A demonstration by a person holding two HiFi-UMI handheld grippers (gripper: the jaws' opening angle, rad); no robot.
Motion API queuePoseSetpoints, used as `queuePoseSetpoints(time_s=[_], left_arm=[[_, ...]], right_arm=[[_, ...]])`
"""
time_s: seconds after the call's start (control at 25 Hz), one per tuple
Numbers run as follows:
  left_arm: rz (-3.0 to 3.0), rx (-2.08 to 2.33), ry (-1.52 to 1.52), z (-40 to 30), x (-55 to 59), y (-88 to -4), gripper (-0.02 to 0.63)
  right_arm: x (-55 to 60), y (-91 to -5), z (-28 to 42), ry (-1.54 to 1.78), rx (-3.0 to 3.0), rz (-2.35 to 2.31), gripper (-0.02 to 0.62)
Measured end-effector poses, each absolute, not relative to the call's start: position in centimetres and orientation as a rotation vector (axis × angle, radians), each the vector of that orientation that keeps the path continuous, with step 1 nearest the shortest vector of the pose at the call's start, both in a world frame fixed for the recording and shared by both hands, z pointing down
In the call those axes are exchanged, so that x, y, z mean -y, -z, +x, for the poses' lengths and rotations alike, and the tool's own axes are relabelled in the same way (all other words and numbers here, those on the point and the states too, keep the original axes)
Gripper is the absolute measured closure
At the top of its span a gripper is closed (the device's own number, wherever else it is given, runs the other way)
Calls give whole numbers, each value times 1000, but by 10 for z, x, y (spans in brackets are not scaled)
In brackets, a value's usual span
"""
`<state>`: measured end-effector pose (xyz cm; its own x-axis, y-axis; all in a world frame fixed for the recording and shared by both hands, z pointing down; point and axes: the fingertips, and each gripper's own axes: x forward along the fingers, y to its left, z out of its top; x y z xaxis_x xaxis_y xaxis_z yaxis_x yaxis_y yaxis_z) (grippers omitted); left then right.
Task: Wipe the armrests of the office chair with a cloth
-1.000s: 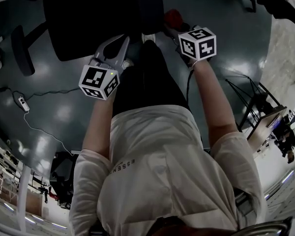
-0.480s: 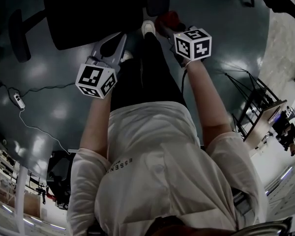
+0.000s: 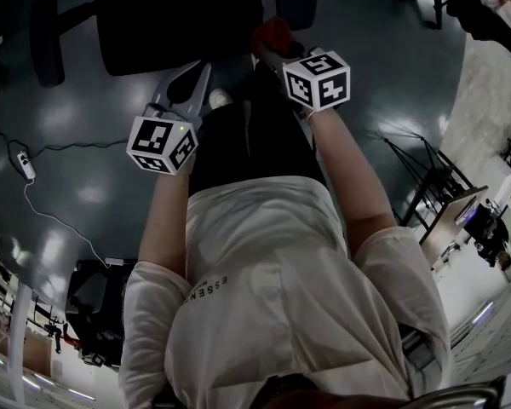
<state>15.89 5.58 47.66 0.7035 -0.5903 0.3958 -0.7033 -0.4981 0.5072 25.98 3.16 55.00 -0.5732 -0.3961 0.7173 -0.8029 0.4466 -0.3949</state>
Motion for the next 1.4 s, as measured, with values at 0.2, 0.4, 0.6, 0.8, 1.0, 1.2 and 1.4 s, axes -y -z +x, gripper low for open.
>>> queuePoseSetpoints(time_s=[0.2, 0.4, 0.6, 0.8, 1.0, 1.2, 1.4], left_arm=[[2192, 1071, -220, 138, -50, -477, 589], [2158, 1093, -201, 139, -24, -472, 589], [2123, 1142, -174, 144, 17, -478, 589], [2083, 1185, -170, 162, 56, -488, 589], [2088, 1190, -170, 183, 76, -485, 589], [2091, 1180, -160, 193, 91, -485, 589], [2121, 1130, -176, 196, 86, -487, 589]], right_arm=[[-2, -539, 223, -899, 2210, 913, 546], [56, -524, 221, -785, 2236, 885, 546], [124, -525, 234, -697, 2242, 865, 546], [188, -534, 259, -672, 2239, 871, 546], [220, -540, 272, -623, 2227, 853, 546], [218, -553, 279, -517, 2180, 786, 546], [205, -547, 285, -488, 2186, 822, 546]])
